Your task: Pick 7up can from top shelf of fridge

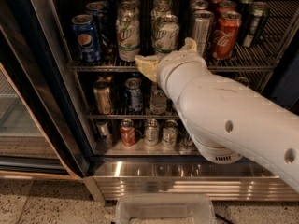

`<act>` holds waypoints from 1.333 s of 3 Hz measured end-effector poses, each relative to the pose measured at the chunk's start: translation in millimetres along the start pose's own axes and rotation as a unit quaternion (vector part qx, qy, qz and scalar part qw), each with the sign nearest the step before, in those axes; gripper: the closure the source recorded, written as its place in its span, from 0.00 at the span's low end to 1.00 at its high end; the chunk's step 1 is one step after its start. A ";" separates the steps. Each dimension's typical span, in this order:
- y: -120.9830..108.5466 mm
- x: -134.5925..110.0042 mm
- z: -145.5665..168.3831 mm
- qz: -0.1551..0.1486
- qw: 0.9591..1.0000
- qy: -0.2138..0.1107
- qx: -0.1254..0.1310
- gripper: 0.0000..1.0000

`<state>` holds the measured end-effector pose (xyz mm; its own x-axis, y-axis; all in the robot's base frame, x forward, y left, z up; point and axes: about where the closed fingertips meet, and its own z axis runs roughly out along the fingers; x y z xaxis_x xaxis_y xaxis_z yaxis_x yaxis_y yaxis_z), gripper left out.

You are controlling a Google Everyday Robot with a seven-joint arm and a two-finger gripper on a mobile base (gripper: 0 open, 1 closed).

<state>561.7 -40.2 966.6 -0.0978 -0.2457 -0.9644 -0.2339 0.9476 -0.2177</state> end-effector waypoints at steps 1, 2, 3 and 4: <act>2.3 -0.6 1.7 0.001 1.000 0.001 -0.003 0.33; 6.0 1.4 11.6 -0.003 1.000 0.002 0.000 0.38; 8.7 4.9 29.9 -0.010 1.000 0.001 0.005 0.38; 7.7 5.4 37.5 -0.014 1.000 0.000 0.010 0.37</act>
Offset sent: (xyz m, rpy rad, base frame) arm 0.0037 0.0065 -0.0029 0.0015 0.0154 0.0087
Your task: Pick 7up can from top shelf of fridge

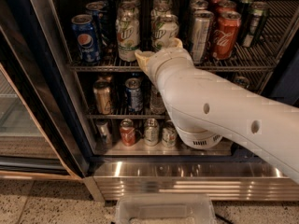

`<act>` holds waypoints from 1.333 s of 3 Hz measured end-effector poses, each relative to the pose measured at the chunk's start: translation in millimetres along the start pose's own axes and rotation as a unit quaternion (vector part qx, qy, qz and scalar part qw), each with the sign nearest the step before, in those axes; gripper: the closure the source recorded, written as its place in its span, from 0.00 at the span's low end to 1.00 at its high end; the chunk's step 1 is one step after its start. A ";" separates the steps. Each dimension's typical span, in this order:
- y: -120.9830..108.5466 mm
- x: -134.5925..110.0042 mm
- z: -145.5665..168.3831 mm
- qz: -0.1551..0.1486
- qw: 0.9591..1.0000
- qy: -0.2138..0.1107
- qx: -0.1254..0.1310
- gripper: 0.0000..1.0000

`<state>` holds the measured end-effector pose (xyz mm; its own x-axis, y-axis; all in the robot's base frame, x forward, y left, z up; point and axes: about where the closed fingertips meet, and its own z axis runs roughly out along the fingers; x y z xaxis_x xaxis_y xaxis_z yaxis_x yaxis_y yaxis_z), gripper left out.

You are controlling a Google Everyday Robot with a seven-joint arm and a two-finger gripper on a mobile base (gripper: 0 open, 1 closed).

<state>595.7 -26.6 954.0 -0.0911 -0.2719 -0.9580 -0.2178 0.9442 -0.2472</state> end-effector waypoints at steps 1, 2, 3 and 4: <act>-5.1 -0.9 -0.1 -0.003 1.000 -0.001 0.005 0.35; -15.1 -4.8 -7.0 -0.007 1.000 -0.005 0.013 0.31; -19.3 -12.0 -20.6 -0.006 1.000 -0.012 0.012 0.29; -19.5 -14.5 -31.1 -0.005 1.000 -0.015 0.009 0.29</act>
Offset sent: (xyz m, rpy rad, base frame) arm -0.0056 -0.0290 0.0116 -0.0158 -0.0226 -0.0360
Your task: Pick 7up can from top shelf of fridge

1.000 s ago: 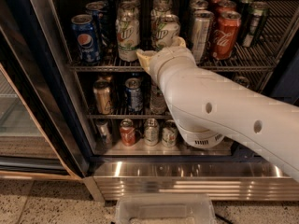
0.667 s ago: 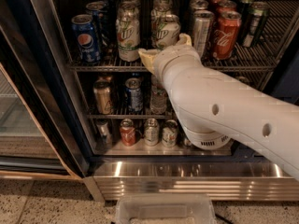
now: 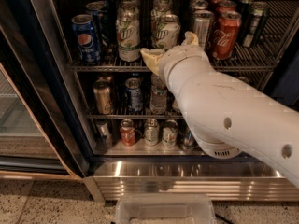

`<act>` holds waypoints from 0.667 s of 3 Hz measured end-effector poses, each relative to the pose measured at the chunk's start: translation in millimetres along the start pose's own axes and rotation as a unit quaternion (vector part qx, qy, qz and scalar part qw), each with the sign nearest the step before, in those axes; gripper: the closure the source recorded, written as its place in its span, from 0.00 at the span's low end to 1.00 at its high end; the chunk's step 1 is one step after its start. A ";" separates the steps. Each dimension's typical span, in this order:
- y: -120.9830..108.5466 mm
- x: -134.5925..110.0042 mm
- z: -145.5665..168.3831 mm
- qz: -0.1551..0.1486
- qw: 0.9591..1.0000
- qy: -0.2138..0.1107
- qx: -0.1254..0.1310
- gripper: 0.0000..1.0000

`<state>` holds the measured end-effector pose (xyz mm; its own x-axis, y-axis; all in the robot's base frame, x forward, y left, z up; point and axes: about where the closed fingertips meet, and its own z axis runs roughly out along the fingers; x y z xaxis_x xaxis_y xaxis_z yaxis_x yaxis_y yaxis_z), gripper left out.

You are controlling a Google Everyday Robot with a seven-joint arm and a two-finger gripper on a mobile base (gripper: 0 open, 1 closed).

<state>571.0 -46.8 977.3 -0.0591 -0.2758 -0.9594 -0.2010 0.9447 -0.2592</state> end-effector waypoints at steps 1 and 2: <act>5.2 -1.1 -8.2 0.002 1.000 0.000 -0.010 0.27; 10.1 0.8 -13.8 0.002 1.000 0.002 -0.017 0.29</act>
Offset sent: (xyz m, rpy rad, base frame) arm -0.0250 0.0058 -0.0073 0.0052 0.0271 0.0418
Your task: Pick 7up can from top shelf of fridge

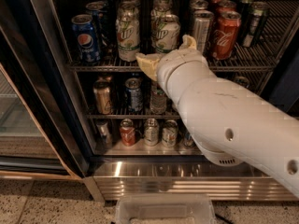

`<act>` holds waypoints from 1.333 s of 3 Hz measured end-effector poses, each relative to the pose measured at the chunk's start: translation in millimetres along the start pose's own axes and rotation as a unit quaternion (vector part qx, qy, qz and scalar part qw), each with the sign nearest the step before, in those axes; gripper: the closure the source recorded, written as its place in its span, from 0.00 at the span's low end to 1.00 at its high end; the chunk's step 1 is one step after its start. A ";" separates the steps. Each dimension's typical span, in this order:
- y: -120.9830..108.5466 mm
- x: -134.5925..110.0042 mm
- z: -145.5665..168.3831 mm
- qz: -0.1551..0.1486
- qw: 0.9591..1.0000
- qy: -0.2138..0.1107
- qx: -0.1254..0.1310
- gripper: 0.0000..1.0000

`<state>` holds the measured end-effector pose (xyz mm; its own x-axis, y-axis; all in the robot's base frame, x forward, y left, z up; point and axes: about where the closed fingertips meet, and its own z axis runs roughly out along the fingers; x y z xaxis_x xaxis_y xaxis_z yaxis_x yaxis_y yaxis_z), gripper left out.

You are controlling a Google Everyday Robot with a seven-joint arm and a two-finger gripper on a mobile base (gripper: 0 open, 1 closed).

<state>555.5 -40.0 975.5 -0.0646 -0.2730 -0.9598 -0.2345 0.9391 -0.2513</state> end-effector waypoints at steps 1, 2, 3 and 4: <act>6.3 4.2 0.5 0.000 1.000 0.005 -0.010 0.29; 6.3 4.2 0.5 0.000 1.000 0.005 -0.010 0.34; 6.3 4.2 0.3 0.000 1.000 0.005 -0.010 0.53; 6.3 0.4 -10.5 -0.002 1.000 0.003 -0.012 0.72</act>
Offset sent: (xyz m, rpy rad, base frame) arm -0.0011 0.0042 -0.0050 -0.0017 0.0126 0.0143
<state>543.8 -36.4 974.8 -0.0702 -0.2787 -0.9578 -0.2573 0.9328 -0.2525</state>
